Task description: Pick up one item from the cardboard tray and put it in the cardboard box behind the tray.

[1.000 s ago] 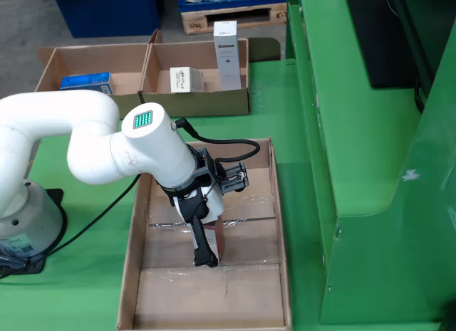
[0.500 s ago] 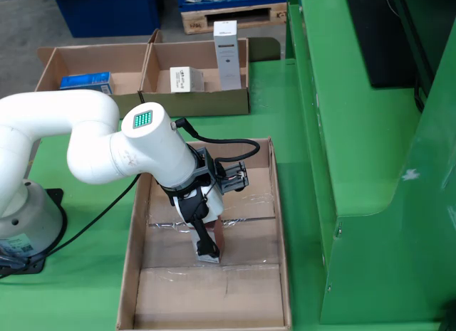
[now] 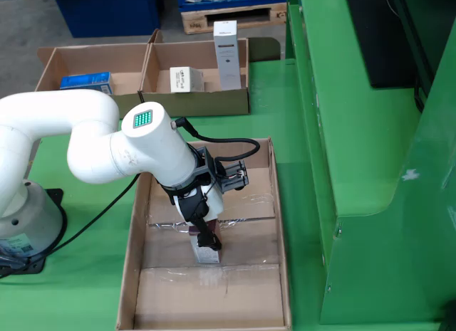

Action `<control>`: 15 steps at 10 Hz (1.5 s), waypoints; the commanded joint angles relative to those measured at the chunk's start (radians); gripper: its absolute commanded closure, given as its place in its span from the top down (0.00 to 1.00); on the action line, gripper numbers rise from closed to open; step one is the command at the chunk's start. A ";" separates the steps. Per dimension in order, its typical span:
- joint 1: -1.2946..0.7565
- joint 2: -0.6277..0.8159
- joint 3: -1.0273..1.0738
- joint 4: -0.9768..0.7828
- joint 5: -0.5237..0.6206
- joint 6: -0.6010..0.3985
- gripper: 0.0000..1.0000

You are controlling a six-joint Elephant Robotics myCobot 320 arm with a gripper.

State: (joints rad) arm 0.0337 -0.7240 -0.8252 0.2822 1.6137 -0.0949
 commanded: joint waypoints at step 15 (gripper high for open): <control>-0.037 -0.206 0.825 -0.372 -0.017 -0.020 0.00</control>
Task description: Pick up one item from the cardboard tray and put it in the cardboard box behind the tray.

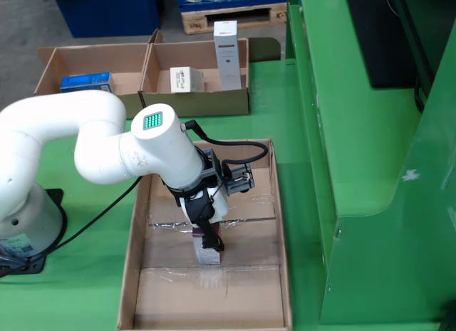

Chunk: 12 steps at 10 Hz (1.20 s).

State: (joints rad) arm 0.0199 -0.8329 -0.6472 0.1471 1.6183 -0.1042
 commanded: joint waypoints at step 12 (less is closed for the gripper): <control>0.016 -0.007 0.647 0.187 -0.272 -0.011 0.00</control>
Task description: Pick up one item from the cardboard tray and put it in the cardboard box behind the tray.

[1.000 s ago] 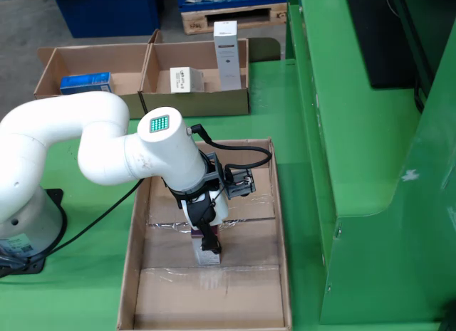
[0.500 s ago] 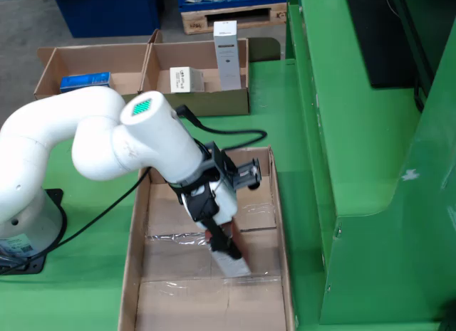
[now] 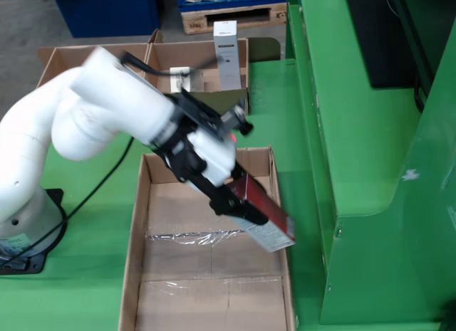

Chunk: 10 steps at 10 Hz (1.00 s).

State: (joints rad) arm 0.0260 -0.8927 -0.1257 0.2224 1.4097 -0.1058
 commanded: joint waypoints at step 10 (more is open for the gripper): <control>0.042 0.084 0.126 0.209 -0.211 -0.059 0.00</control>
